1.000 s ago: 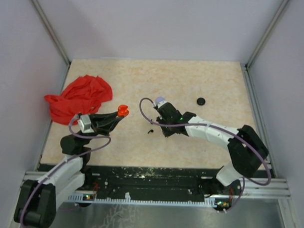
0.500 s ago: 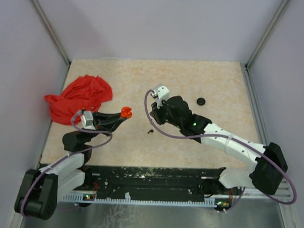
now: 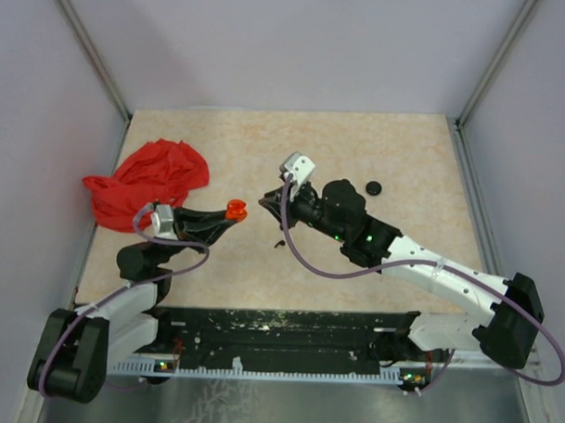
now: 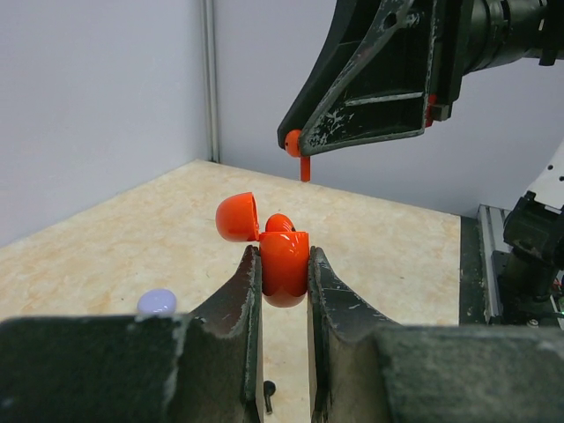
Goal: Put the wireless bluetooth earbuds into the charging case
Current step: Place the earbud in the charging case.
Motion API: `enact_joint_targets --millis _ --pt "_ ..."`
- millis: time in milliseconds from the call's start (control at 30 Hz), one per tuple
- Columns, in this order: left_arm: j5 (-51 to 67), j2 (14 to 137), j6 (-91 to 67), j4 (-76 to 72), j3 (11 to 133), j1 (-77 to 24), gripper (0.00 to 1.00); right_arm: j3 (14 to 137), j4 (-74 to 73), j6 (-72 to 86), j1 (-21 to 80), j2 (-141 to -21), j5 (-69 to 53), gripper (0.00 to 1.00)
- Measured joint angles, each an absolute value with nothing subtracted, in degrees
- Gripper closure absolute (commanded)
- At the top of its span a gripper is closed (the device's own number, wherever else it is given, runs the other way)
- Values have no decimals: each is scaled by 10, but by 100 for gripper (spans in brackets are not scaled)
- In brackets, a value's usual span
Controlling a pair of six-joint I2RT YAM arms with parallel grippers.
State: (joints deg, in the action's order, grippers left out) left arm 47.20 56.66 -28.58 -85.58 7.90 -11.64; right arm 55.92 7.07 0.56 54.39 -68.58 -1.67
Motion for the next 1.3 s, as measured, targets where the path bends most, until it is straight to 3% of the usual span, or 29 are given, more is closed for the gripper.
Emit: enact_joint_targets --millis 533,1300 --pt "485 573 -291 -874 79 -119 100 559 171 6 600 -694 -100 90" --pt "505 563 -292 -875 77 -119 100 559 214 6 624 -745 -46 91"
